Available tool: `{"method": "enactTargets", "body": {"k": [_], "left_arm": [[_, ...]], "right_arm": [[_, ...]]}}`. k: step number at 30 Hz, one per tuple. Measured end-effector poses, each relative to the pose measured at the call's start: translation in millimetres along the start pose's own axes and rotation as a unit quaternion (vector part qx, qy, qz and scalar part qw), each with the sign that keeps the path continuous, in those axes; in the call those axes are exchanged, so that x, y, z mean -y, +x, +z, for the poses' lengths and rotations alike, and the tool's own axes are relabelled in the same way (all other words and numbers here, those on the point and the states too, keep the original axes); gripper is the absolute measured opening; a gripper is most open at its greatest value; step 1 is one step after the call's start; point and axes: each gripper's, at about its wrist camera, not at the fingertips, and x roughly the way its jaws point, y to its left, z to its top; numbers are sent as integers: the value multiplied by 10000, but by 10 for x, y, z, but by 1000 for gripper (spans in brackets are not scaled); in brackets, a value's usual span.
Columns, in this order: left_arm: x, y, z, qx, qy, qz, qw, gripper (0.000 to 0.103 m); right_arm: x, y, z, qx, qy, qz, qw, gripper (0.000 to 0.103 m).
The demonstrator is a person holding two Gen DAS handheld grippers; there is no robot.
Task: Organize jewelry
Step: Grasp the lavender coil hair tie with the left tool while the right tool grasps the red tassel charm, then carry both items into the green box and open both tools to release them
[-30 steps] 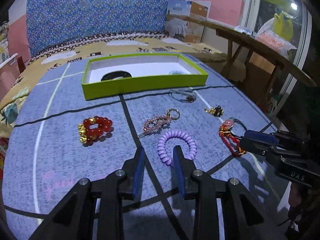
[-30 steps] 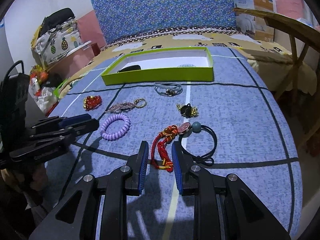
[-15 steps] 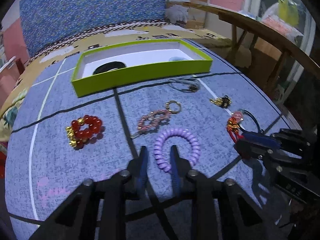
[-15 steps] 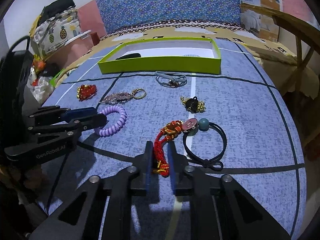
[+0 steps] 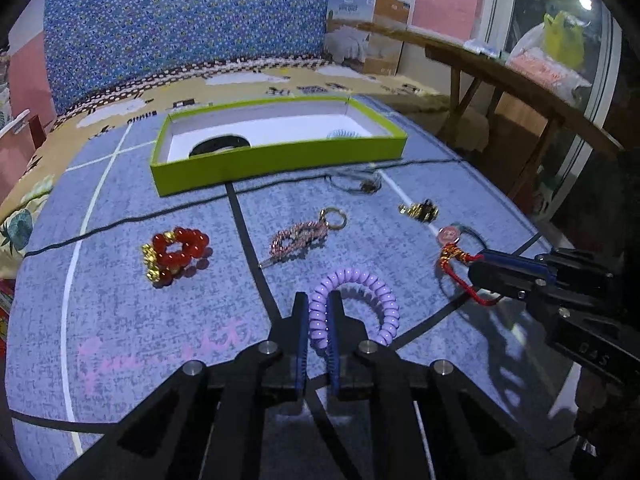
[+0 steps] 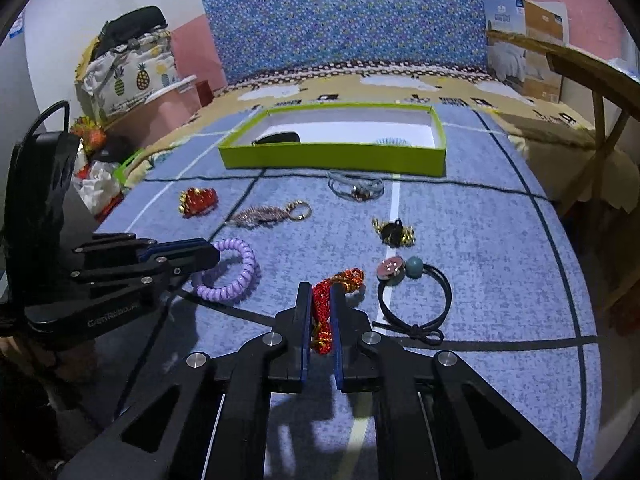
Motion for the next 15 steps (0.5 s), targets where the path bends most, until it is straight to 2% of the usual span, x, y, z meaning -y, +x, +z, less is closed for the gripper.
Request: {"method": "enactTargets", "body": {"k": [7,15], "left_arm": [[-32,-202,81,350,-73,-98,9993,9],[-98,-228,196,443,-86,-11,9990,9]], "right_arm": [[-9,-103,69,197,10,15,9998,8],[25,-159,208,374,-60,-14,9993,8]]}}
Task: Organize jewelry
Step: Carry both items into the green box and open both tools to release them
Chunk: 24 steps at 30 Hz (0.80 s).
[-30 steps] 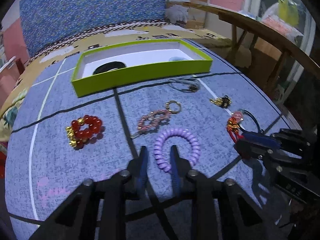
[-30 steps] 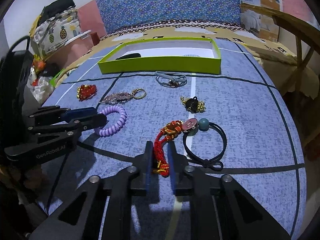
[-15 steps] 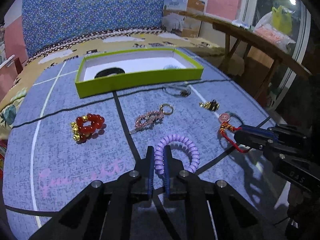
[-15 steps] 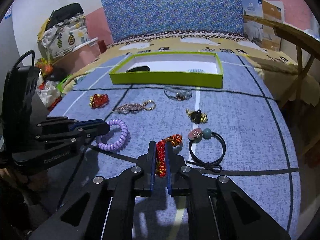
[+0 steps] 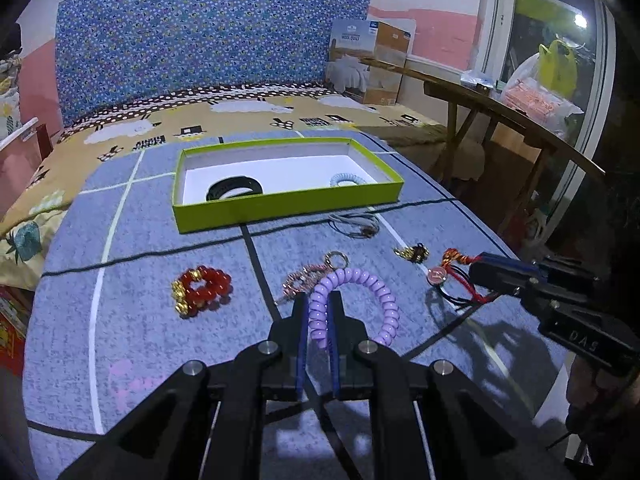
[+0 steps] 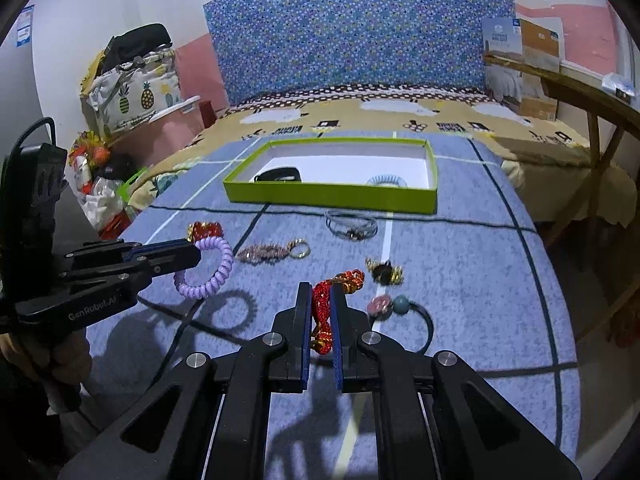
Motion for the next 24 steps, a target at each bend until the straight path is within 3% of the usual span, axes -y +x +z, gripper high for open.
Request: {"method": "enactTargets", "body": {"k": [11,24], "left_arm": [[-302,104,461,309,8,269,9992,9],[-792,653,1158,444,0,658,9968,9]], "right_arm": [[139,126,470,305,-217,-23,9993,8],[449,749,1142,261,-385,-69,9989,8]]}}
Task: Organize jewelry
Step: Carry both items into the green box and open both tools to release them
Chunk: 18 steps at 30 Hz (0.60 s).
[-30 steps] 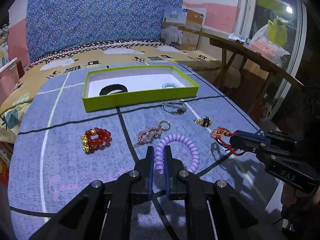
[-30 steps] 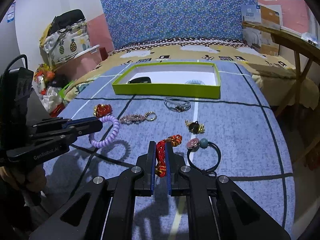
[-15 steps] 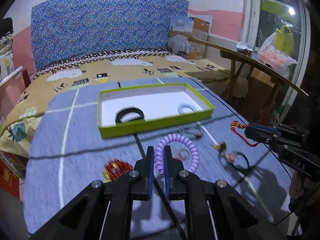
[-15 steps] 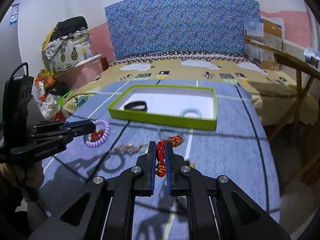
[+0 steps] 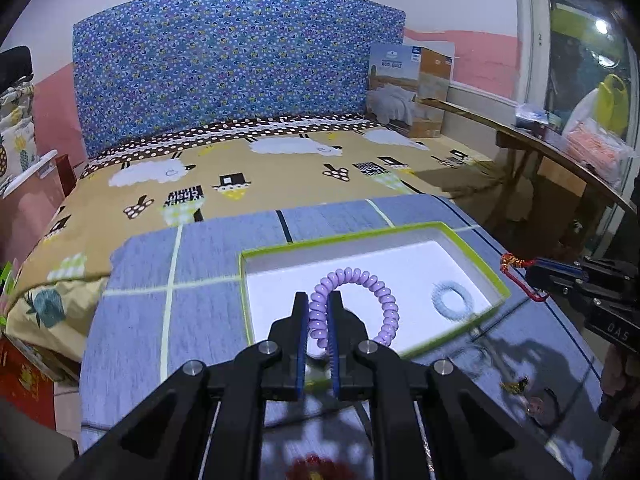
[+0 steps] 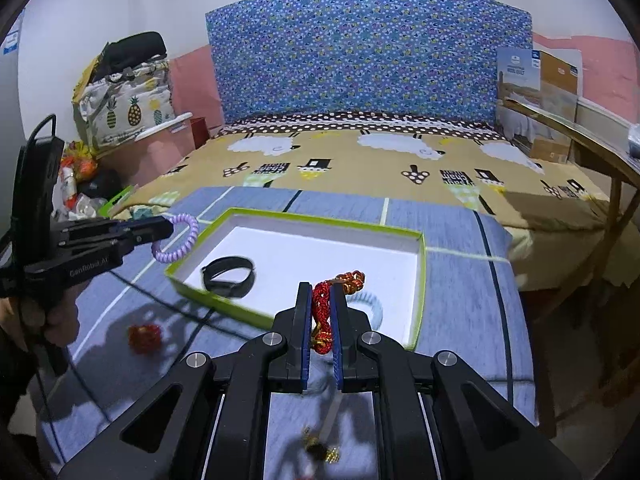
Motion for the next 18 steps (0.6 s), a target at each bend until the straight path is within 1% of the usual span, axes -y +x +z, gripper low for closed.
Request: {"method": "enactTargets", "body": {"k": [3,8,18], "left_arm": [[-71,178,80,-58,-31,45,10000,9],[-163,493,150,-227,39,271,9994,9],[-235,981,155,-714,47,538,9960,9]], "right_arm": [[89,211,72,-127,58,7,9999,8],[245,519,144,-308,152,-72,9994,8],[434,966,245,-552,219,-131,9981,8]]}}
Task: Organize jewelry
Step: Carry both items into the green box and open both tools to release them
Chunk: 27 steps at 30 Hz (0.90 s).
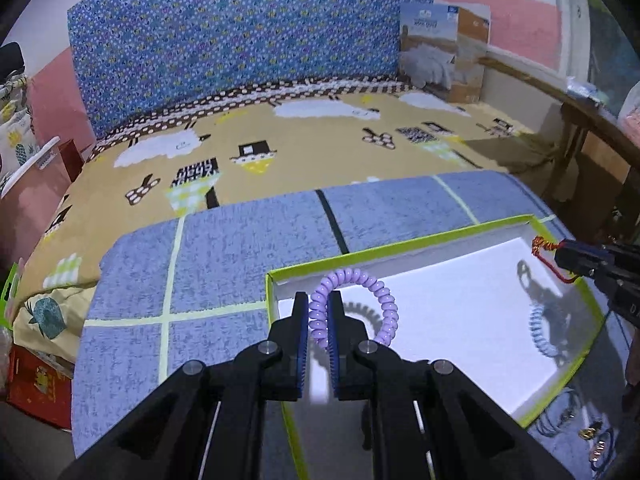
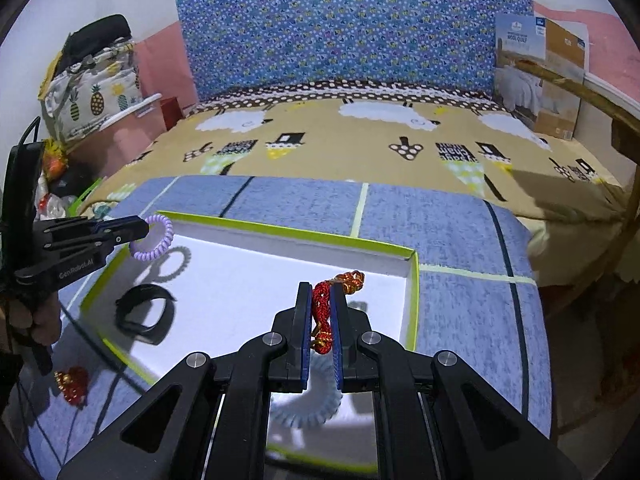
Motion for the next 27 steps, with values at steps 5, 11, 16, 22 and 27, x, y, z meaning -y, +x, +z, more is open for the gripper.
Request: {"method": "enactTargets", "body": {"k": [5,11,16,22,27], "left_arm": [[40,132,-6,-227,41,84,9997,9],[63,226,-38,-415,53,125,9990,10],[61,229,-48,-422,22,84,9991,10],[66,206,-46,-410,0,-4,9992,10],[53,138,-57,-319,-59,-113,9994,11]], "right_arm": [[86,182,1,-212,54,-118,9997,9],[137,311,-42,-482,10,-445,9978,9],[178,336,-71,-579,57,-471,9972,9],[149,295,-75,-532,9,-464,9975,22],[95,225,-75,-439,-100,-462,9979,23]]}}
